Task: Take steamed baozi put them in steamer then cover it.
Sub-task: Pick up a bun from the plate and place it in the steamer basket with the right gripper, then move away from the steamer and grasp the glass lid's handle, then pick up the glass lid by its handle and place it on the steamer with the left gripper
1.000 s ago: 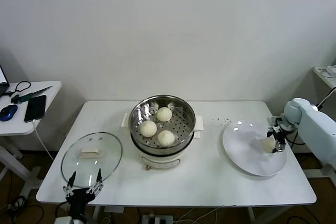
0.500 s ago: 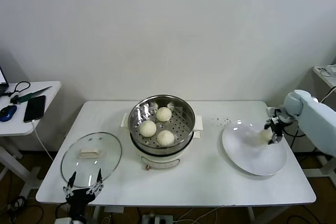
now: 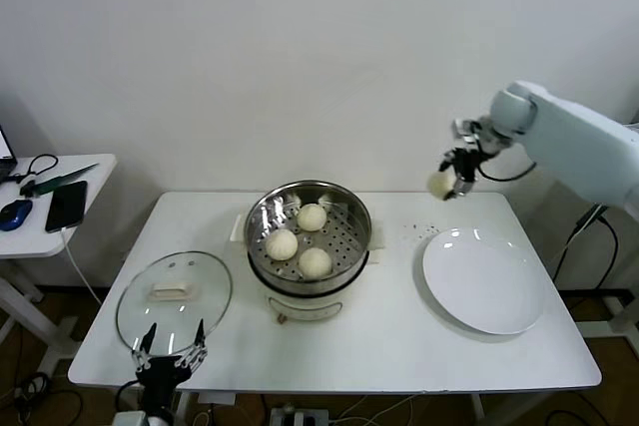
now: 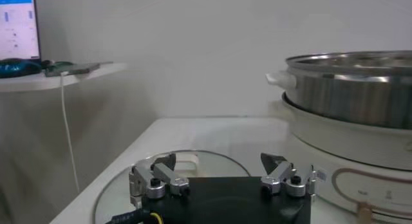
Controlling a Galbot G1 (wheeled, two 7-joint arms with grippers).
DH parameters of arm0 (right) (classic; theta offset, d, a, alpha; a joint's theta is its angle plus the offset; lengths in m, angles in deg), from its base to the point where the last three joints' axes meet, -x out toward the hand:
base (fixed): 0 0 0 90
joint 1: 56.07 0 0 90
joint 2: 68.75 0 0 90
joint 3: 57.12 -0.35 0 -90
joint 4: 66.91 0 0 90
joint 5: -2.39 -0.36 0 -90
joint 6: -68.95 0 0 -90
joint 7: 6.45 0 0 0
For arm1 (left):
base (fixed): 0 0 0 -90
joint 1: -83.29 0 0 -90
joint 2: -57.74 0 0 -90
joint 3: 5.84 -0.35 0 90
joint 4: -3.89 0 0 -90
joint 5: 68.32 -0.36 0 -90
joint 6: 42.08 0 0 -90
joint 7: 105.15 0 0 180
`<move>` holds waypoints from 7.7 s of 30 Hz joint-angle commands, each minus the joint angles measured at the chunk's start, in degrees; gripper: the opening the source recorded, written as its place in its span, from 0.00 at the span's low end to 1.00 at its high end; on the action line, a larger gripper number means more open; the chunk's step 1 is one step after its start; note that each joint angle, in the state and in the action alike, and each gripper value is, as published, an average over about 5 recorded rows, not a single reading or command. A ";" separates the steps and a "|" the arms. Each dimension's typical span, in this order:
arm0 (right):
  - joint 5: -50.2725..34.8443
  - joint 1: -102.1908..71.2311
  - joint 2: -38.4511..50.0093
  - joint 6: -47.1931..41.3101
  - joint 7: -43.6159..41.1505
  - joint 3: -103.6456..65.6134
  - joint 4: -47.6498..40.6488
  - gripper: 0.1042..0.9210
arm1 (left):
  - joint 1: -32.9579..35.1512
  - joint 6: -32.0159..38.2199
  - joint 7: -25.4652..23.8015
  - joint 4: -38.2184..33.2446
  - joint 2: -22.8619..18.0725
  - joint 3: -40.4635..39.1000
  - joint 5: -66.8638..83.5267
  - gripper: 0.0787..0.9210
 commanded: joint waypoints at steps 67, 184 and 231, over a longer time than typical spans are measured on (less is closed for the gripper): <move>-24.82 5.71 -12.27 -6.85 6.33 14.59 10.43 0.88 | -4.56 -0.52 -1.46 2.80 1.68 -0.59 -2.50 0.88; -3.57 -116.22 -3.74 15.00 43.28 -110.97 44.79 0.88 | -31.74 0.50 9.11 36.07 6.64 2.29 -87.10 0.66; -1.65 -109.96 -0.42 15.37 44.19 -108.03 41.59 0.88 | -33.95 -42.84 -10.49 -9.07 27.70 -34.39 -80.59 0.08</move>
